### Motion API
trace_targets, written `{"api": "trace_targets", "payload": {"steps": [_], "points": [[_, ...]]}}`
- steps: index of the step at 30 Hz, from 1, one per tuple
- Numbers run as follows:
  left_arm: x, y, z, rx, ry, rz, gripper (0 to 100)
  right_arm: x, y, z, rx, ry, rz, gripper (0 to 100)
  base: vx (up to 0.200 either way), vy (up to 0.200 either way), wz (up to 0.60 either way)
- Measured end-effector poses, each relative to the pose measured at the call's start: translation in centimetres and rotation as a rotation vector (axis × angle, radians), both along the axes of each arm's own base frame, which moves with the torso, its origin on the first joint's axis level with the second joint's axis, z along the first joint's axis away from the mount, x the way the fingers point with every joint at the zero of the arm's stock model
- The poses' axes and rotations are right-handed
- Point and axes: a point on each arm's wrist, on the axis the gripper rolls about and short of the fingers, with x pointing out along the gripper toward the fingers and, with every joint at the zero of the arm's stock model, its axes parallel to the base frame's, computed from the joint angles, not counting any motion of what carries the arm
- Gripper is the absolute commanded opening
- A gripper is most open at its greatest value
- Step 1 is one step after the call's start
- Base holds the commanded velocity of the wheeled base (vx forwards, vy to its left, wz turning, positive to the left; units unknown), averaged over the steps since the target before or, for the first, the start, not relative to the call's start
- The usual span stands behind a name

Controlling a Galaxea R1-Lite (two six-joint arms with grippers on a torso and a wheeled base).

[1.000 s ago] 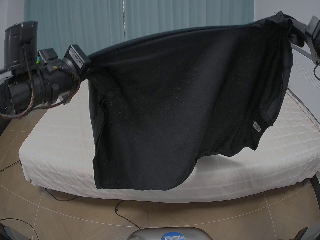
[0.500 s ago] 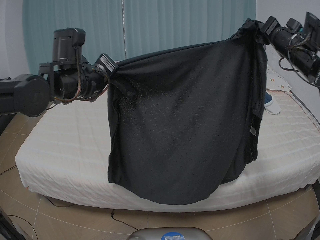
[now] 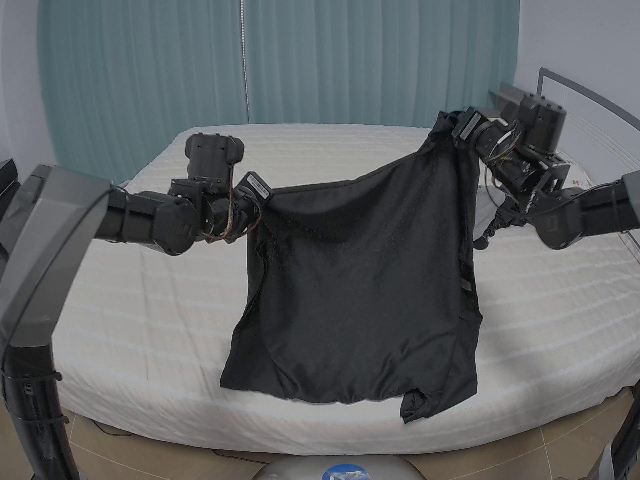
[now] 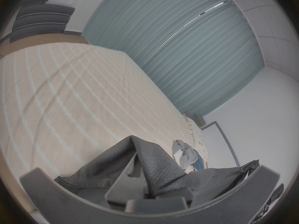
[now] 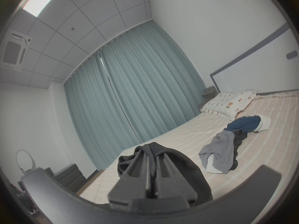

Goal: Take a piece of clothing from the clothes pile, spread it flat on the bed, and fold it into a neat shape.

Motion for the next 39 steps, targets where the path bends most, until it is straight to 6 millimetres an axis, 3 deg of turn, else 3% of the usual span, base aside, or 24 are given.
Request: {"api": "trace_targets", "payload": {"steps": [13, 14, 15, 16, 21, 26, 30, 34, 39], "points": [[4.3, -1.7, -10.4, 0.047, 0.134, 0.054, 0, 6.7, 1.0, -14.2, -0.05, 0.167, -0.06, 0, 0.0, 0.0, 0.0], [4.6, -1.8, -11.0, 0.044, 0.14, 0.059, 0, 7.1, 1.0, -15.3, -0.055, 0.181, -0.065, 100, 0.0, 0.0, 0.0], [4.8, -1.8, -11.5, 0.038, 0.147, 0.065, 0, 7.4, 1.0, -16.0, -0.058, 0.191, -0.068, 100, 0.0, 0.0, 0.0], [5.0, -1.9, -11.9, 0.031, 0.151, 0.071, 100, 7.7, 1.0, -16.9, -0.062, 0.203, -0.072, 100, 0.0, 0.0, 0.0], [5.7, -1.9, -13.9, 0.02, 0.184, 0.088, 100, 8.5, 0.8, -21.0, -0.086, 0.271, -0.081, 100, 0.0, 0.0, 0.0], [6.1, -1.2, -15.5, 0.045, 0.229, 0.119, 100, 9.0, -0.3, -23.9, -0.102, 0.332, -0.107, 100, 0.0, 0.0, 0.0], [6.9, 0.5, -15.5, 0.082, 0.206, 0.238, 100, 9.4, -2.2, -24.5, -0.1, 0.348, -0.158, 100, 0.0, 0.0, 0.0], [7.7, 2.6, -15.2, 0.096, 0.196, 0.336, 100, 9.9, -4.7, -23.8, -0.085, 0.335, -0.222, 100, 0.0, 0.0, 0.0], [7.2, 3.7, -15.4, 0.114, 0.285, 0.307, 100, 9.1, -6.3, -23.3, -0.076, 0.361, -0.232, 100, 0.0, 0.0, 0.0]]}}
